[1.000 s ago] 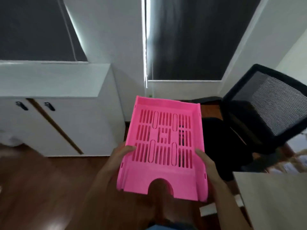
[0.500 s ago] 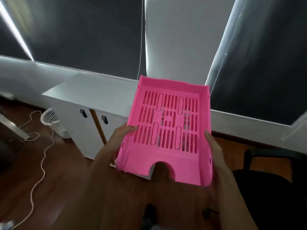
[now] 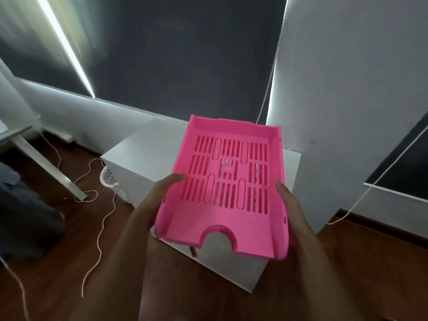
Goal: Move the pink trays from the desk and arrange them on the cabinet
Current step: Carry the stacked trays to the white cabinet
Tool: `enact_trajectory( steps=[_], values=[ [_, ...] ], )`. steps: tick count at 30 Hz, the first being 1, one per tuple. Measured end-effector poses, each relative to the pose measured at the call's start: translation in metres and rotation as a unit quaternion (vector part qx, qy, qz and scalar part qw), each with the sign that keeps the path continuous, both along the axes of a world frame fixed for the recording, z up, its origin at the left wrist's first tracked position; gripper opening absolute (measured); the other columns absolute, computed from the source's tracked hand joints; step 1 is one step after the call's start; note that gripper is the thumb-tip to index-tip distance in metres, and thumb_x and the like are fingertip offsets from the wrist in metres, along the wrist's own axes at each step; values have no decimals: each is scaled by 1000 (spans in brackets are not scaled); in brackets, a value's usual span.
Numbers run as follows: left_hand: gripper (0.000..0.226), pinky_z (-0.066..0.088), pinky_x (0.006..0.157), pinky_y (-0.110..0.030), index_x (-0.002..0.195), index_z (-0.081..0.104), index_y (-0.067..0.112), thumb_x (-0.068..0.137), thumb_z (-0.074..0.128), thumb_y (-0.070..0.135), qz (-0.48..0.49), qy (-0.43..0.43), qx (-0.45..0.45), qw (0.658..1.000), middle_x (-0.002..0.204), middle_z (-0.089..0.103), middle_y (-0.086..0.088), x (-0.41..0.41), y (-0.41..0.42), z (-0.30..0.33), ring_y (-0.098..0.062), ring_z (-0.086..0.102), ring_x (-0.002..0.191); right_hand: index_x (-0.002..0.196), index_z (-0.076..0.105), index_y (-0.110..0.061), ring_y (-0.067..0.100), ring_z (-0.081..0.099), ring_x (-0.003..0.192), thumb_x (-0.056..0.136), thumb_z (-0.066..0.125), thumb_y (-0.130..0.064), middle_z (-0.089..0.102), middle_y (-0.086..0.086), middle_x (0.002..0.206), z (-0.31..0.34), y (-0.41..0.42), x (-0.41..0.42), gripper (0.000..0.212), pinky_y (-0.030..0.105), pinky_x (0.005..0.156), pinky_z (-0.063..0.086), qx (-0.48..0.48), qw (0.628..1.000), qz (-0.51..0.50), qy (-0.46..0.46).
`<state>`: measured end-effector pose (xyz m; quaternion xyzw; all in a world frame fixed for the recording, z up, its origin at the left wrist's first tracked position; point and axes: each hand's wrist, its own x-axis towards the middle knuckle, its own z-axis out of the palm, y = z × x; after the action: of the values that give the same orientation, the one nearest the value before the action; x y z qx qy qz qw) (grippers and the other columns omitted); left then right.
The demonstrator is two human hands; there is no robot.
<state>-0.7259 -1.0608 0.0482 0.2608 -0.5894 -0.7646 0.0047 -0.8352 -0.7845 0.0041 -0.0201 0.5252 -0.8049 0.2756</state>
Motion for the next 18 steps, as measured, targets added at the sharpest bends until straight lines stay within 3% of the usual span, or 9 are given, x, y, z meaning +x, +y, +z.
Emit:
enact_trajectory(
  steps=[3, 7, 13, 18],
  values=[
    [30, 54, 69, -36, 101, 72, 8, 91, 54, 30, -25, 3, -2, 1000, 77, 76, -10, -43, -56, -5, -23, 71, 61, 124, 66, -16, 25, 76, 86, 99, 46, -41, 79, 10, 101, 1, -51, -23, 40, 38, 72, 60, 27, 1000, -14, 2],
    [36, 54, 74, -38, 108, 70, 9, 87, 56, 35, -92, 14, 15, 996, 85, 74, -12, -99, -131, -16, -25, 70, 68, 131, 64, -17, 33, 73, 99, 95, 50, -50, 74, 17, 117, -9, -118, -60, 50, 48, 87, 53, 53, 997, -52, -2],
    [31, 58, 63, -35, 105, 71, 10, 94, 49, 30, -155, -2, 32, 987, 86, 73, -13, -168, -224, -17, -24, 71, 64, 128, 65, -14, 34, 72, 97, 97, 51, -49, 74, 19, 115, -7, -206, -93, 49, 48, 85, 54, 81, 991, -101, -30],
    [42, 56, 71, -37, 114, 72, 8, 85, 60, 36, -198, -26, 55, 978, 92, 73, -17, -214, -267, -25, -29, 71, 71, 128, 65, -15, 36, 71, 105, 96, 50, -51, 73, 18, 118, -11, -245, -109, 51, 52, 93, 52, 89, 986, -137, -43]
  ],
)
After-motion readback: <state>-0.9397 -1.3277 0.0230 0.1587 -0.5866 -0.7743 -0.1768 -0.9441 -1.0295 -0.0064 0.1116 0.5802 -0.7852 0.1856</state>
